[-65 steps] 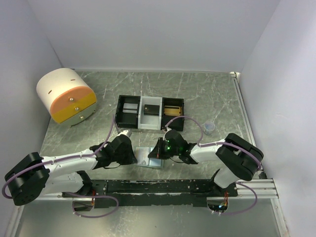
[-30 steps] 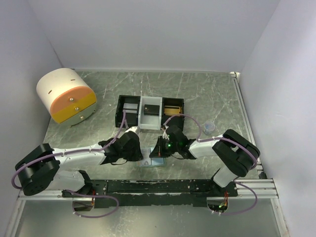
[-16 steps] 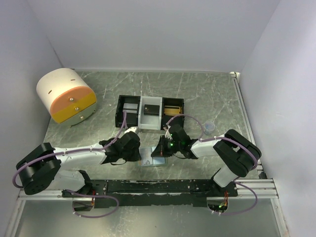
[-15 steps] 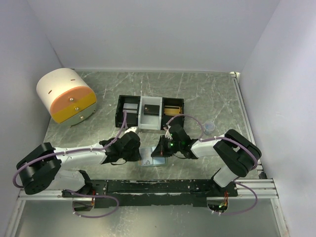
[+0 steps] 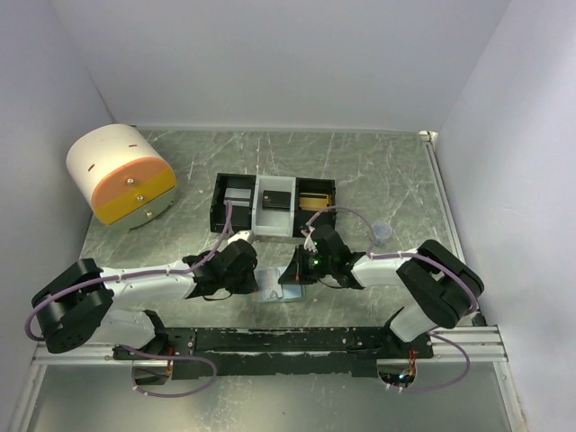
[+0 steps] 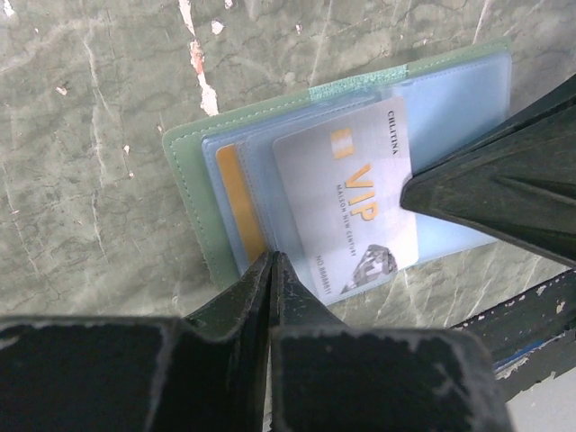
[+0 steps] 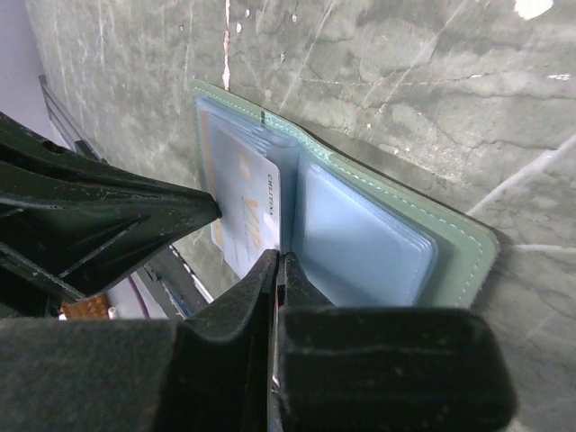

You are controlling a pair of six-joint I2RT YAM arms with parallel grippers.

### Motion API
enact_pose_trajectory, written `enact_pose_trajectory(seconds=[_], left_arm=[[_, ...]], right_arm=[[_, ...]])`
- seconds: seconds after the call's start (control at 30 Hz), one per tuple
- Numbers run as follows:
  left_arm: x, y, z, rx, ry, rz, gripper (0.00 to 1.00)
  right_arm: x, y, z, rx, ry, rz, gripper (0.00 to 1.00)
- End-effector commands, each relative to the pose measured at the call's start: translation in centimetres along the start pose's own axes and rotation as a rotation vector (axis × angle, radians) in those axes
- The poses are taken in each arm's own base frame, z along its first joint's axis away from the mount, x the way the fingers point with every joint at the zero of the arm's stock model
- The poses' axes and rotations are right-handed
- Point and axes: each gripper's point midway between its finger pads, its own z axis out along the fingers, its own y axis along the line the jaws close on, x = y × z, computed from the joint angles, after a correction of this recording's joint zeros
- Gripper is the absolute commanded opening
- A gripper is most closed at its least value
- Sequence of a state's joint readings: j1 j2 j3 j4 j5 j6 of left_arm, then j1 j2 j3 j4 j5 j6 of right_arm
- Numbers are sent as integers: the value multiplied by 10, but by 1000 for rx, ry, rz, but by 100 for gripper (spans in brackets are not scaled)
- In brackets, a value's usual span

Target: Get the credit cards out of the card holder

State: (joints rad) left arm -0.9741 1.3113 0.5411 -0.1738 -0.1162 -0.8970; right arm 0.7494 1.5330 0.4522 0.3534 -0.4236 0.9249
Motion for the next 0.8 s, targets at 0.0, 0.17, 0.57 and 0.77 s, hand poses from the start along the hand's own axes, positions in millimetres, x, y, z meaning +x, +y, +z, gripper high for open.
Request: enact_pose_trajectory(seconds=[0.0, 0.17, 0.57, 0.77], left_arm=[[12, 25, 2, -106, 27, 19, 11], [12, 25, 2, -109, 27, 18, 10], [-33, -39, -33, 121, -109, 26, 29], [-31, -55, -27, 203, -103, 30, 31]], right_arm=[[-4, -8, -9, 18, 2, -29, 0], [-2, -11, -12, 21, 9, -25, 0], [-4, -9, -5, -11, -7, 24, 0], [-3, -11, -5, -5, -11, 30, 0]])
